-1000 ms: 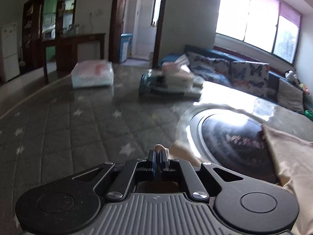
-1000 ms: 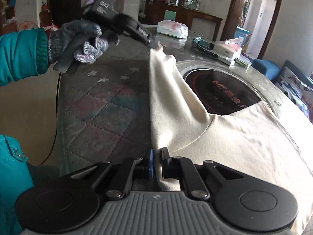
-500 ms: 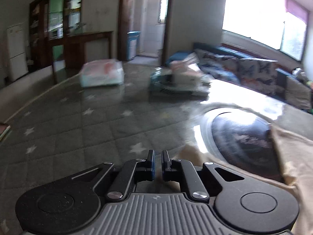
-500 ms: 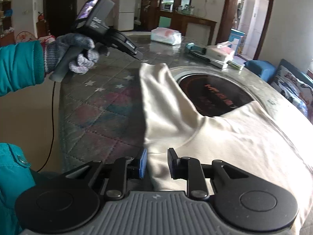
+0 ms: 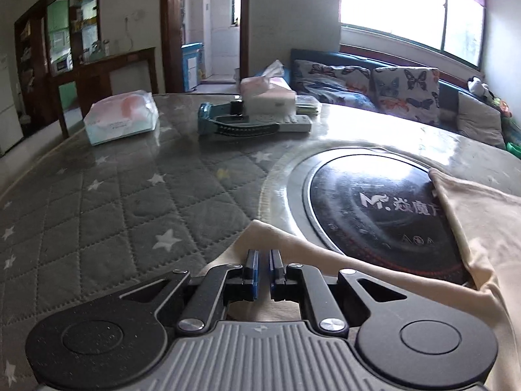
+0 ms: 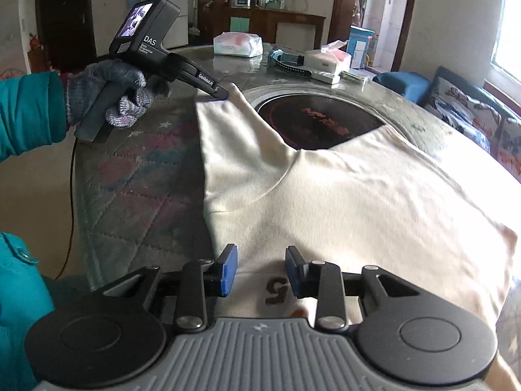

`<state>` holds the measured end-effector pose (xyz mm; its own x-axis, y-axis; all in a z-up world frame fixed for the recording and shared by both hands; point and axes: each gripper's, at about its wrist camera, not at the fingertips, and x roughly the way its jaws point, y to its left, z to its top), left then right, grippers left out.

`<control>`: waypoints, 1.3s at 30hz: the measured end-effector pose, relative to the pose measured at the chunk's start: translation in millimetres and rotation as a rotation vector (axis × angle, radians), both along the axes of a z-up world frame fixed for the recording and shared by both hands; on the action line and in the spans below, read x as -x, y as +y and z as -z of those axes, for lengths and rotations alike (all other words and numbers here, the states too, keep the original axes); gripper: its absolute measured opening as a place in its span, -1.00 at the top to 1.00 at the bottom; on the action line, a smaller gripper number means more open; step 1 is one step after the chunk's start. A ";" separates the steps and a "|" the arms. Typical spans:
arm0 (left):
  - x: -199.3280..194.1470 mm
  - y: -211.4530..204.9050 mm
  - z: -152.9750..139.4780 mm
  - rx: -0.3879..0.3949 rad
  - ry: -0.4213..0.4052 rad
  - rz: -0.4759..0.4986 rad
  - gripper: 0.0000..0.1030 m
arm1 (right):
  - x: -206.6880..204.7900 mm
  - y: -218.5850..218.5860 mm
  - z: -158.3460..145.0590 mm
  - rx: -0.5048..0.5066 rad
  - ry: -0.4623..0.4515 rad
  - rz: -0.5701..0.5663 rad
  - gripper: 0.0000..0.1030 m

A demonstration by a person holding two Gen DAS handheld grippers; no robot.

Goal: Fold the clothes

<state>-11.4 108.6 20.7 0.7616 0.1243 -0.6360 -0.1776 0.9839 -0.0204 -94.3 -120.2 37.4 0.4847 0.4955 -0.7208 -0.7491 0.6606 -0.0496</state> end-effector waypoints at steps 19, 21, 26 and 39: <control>32.1 -131.1 -26.5 0.119 -0.042 0.449 0.82 | 21.8 -58.8 -0.6 -0.022 0.011 0.171 0.32; 26.8 -146.3 -22.5 0.131 -0.032 0.477 0.82 | 20.1 -61.5 -4.6 -0.047 0.007 0.189 0.31; 12.2 -163.7 -9.0 0.137 -0.002 0.464 0.82 | 13.2 -69.0 -10.3 -0.076 -0.012 0.251 0.30; -7.2 -145.2 -6.8 0.205 0.031 0.374 0.82 | 6.2 -84.8 -1.4 -0.084 0.017 0.294 0.28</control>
